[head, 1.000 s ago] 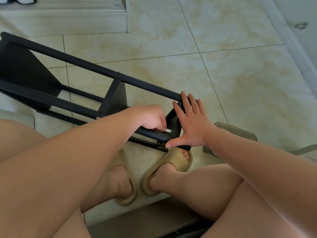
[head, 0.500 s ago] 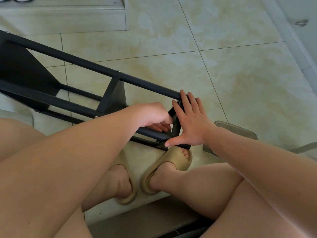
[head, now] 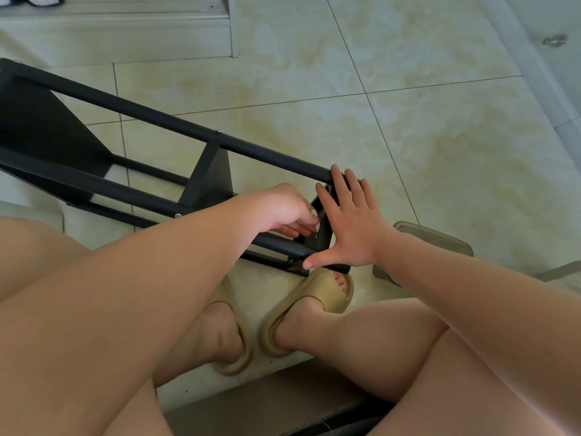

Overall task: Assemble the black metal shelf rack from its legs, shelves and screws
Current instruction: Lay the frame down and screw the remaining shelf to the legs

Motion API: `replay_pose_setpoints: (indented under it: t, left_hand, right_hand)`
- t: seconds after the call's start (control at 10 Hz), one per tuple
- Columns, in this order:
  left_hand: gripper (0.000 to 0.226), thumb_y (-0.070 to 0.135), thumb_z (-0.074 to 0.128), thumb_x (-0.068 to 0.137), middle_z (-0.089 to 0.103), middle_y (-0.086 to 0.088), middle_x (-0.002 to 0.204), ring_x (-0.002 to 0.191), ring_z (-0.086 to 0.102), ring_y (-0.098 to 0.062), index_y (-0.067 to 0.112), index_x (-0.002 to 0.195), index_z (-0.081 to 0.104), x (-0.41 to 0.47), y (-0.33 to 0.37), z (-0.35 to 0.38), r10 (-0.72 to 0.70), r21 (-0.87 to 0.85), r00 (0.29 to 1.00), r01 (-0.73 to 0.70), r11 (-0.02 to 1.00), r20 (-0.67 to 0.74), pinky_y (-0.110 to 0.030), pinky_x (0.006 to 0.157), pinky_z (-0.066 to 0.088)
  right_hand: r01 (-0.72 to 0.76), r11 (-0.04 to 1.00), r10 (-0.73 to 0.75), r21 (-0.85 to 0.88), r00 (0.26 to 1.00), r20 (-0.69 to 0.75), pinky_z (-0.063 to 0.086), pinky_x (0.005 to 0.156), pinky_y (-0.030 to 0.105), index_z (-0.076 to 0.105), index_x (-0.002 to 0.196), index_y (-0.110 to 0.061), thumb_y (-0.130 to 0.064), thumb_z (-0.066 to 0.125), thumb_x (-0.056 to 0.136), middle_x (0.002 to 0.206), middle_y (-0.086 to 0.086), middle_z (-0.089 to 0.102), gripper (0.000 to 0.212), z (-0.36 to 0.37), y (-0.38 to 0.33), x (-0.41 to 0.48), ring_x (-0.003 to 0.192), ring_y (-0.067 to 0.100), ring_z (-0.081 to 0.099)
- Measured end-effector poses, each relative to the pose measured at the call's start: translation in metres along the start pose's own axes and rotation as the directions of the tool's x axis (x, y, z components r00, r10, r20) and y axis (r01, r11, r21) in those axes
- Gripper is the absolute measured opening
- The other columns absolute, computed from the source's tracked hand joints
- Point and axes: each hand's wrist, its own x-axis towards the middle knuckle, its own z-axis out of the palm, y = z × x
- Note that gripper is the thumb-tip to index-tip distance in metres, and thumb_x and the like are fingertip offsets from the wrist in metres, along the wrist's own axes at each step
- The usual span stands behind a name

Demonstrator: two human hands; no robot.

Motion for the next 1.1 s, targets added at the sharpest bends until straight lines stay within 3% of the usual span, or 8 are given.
replay_pose_setpoints:
  t: [0.2, 0.4, 0.5, 1.1]
  left_hand:
    - [0.005, 0.017, 0.065, 0.097, 0.073, 0.005, 0.077, 0.082, 0.07, -0.01, 0.016, 0.093, 0.062, 0.0035, -0.0012, -0.0015, -0.064, 0.035, 0.998, 0.063, 0.997, 0.024, -0.022, 0.069, 0.055]
    - [0.011, 0.021, 0.057, 0.101, 0.074, 0.007, 0.071, 0.078, 0.069, -0.009, 0.012, 0.095, 0.06, 0.0044, -0.0015, -0.0006, -0.145, -0.034, 0.988, 0.147, 0.989, 0.047, -0.021, 0.06, 0.051]
    - [0.012, 0.02, 0.054, 0.103, 0.073, 0.004, 0.078, 0.078, 0.068, -0.009, 0.012, 0.095, 0.059, 0.0046, -0.002, -0.0011, -0.161, -0.029, 0.985, 0.163, 0.986, 0.055, -0.02, 0.059, 0.052]
    - [0.011, 0.014, 0.049, 0.104, 0.072, -0.001, 0.086, 0.079, 0.07, -0.013, 0.011, 0.108, 0.059, 0.0013, -0.0061, -0.0078, -0.077, 0.187, 0.994, 0.062, 0.98, 0.075, -0.023, 0.07, 0.053]
  right_hand:
    - [0.002, 1.0, -0.002, 0.007, 1.0, 0.0, -0.01, 0.122, 0.057, -0.004, 0.16, -0.014, -0.107, 0.031, 0.047, 0.162, 0.018, -0.03, 0.151, -0.0008, 0.0, -0.0006, 0.15, 0.043, -0.023]
    - [0.001, 1.0, -0.001, 0.005, 1.0, 0.003, -0.01, 0.122, 0.058, -0.006, 0.16, -0.014, -0.107, 0.031, 0.047, 0.162, 0.019, -0.03, 0.151, -0.0004, -0.0001, -0.0004, 0.15, 0.043, -0.024]
    - [0.0, 1.0, 0.0, 0.004, 1.0, 0.005, -0.01, 0.122, 0.058, -0.006, 0.16, -0.014, -0.108, 0.029, 0.046, 0.162, 0.019, -0.03, 0.152, -0.0003, -0.0001, -0.0002, 0.15, 0.043, -0.024]
    - [0.004, 1.0, -0.004, 0.011, 1.0, -0.002, -0.011, 0.122, 0.057, -0.004, 0.16, -0.014, -0.107, 0.03, 0.046, 0.162, 0.019, -0.029, 0.152, 0.0005, 0.0006, -0.0007, 0.15, 0.043, -0.023]
